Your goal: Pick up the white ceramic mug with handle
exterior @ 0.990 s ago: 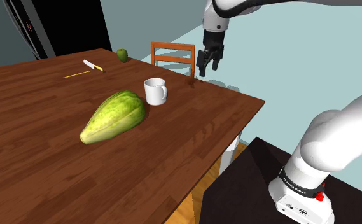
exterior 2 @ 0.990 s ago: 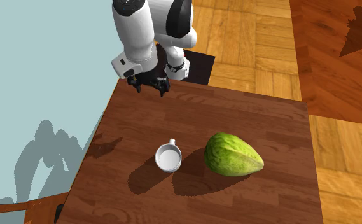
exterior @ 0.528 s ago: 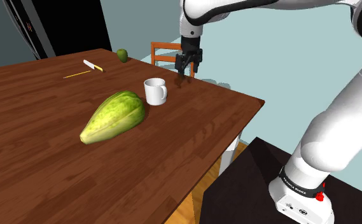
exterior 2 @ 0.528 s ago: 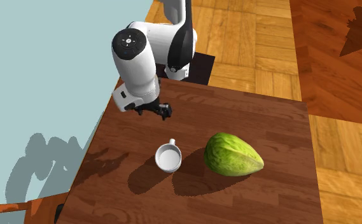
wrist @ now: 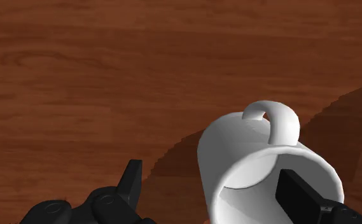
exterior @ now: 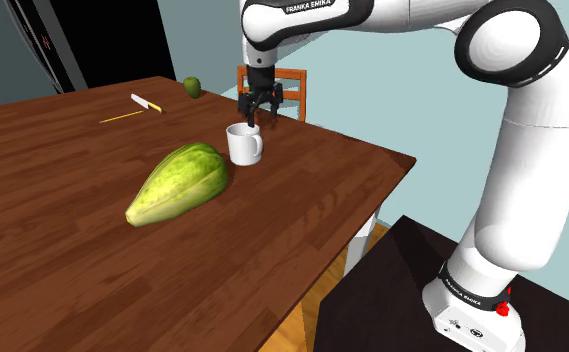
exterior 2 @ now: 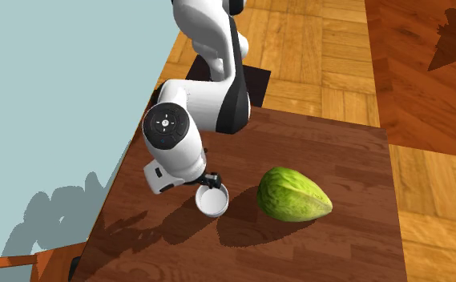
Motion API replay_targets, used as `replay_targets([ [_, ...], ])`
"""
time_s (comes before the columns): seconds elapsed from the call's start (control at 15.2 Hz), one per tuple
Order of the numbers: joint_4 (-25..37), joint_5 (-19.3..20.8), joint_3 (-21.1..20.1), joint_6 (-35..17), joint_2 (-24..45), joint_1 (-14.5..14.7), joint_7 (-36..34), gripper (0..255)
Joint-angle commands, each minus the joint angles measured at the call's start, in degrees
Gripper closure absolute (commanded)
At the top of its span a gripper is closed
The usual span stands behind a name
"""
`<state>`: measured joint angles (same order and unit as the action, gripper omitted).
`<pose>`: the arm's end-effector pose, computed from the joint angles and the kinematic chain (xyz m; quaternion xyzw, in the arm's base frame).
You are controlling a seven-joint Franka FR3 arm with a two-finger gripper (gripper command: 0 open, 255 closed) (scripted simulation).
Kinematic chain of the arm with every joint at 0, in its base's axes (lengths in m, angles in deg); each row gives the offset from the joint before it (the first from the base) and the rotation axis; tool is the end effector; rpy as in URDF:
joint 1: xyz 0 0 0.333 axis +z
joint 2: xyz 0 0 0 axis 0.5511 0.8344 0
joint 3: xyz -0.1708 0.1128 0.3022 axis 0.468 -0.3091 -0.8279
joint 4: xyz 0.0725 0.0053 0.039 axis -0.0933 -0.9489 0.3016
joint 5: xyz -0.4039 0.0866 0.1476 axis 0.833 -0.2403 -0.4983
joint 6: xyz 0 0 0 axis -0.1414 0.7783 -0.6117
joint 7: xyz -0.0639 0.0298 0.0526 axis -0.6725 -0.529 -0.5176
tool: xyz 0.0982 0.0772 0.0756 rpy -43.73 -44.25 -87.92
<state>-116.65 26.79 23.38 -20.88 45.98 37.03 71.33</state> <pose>0.6707 0.1371 0.5387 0.9995 0.0284 0.0108 0.0011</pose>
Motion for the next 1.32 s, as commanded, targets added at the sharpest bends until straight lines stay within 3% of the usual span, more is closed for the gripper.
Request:
replay_targets([
  [0.0,5.8,0.6,-0.1,1.4,4.8,0.5,-0.7,0],
  [0.13,9.6,1.0,-0.1,2.4,7.8,1.0,-1.2,0],
  [0.73,3.5,1.0,0.0,-3.6,7.6,0.8,-1.2,0],
  [0.79,3.7,1.0,0.0,-3.5,7.7,0.8,-1.2,255],
  [1.25,3.8,1.0,0.0,-3.5,7.8,0.8,-1.2,255],
])
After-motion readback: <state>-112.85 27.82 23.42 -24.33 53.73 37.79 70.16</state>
